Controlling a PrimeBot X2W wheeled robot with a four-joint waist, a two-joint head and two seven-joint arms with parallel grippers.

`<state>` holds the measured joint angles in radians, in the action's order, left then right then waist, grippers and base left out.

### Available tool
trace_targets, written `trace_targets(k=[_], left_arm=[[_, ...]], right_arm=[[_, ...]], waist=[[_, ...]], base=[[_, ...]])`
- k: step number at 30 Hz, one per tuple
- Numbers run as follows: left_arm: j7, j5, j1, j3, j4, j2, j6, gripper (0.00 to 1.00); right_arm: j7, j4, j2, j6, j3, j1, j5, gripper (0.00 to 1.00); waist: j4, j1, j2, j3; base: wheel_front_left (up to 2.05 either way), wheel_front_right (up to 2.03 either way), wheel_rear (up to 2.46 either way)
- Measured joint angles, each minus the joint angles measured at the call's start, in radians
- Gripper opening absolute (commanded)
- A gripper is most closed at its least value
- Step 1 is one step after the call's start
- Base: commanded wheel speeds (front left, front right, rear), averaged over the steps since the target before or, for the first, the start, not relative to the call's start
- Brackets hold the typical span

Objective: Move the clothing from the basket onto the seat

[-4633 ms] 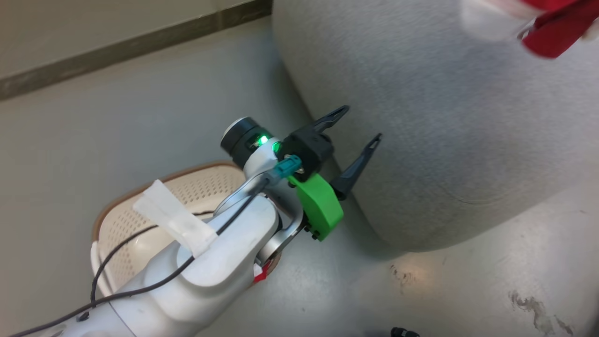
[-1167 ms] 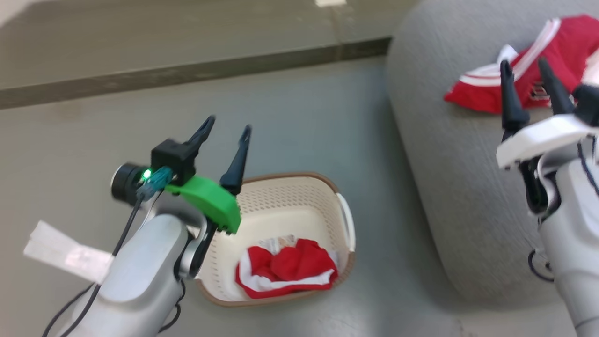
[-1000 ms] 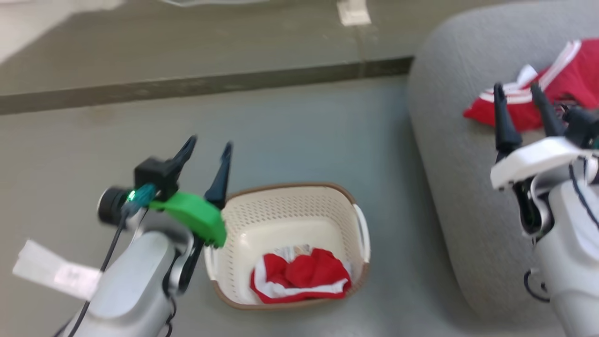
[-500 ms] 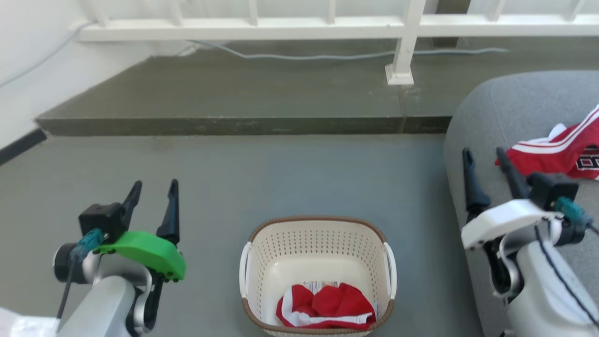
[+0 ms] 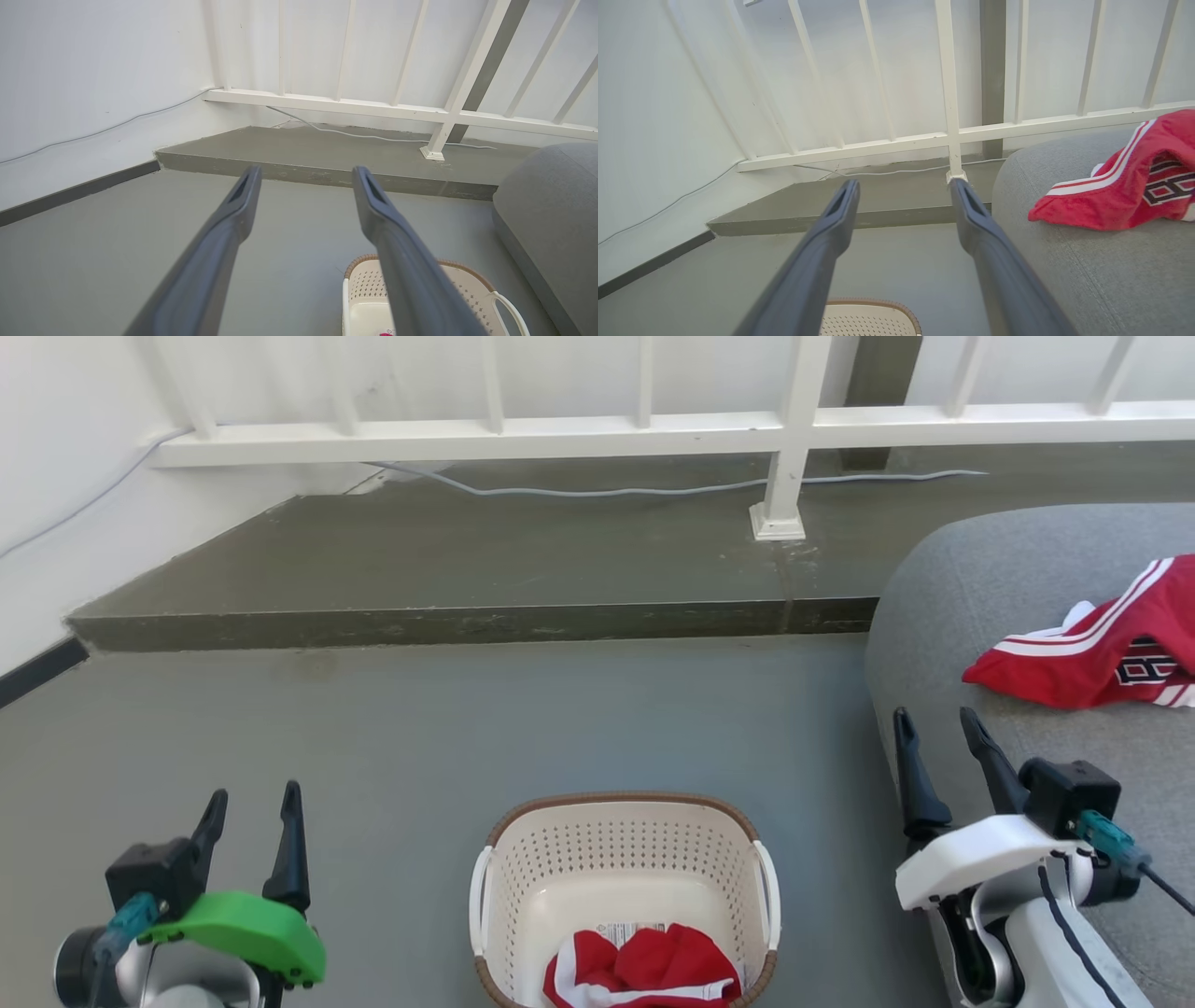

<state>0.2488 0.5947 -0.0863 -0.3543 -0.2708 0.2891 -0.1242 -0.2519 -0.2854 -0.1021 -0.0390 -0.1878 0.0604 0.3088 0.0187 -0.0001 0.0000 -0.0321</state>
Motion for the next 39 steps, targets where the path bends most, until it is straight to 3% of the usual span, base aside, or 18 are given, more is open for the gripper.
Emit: trace_targets(k=[13, 39], left_arm=[[0.000, -0.048, 0.091, 0.063, 0.070, -0.024, 0.000, 1.00], [0.000, -0.081, 0.155, 0.064, 0.150, -0.052, 0.000, 1.00]], right_arm=[[0.000, 0.082, 0.008, -0.026, 0.010, -0.084, 0.000, 1.00], [0.018, 0.192, 0.009, -0.058, 0.017, -0.153, -0.002, 1.00]], waist=[[-0.024, 0.0000, 0.0000, 0.001], [-0.042, 0.0000, 0.0000, 0.019]], base=[[0.00, 0.00, 0.00], [0.00, 0.00, 0.00]])
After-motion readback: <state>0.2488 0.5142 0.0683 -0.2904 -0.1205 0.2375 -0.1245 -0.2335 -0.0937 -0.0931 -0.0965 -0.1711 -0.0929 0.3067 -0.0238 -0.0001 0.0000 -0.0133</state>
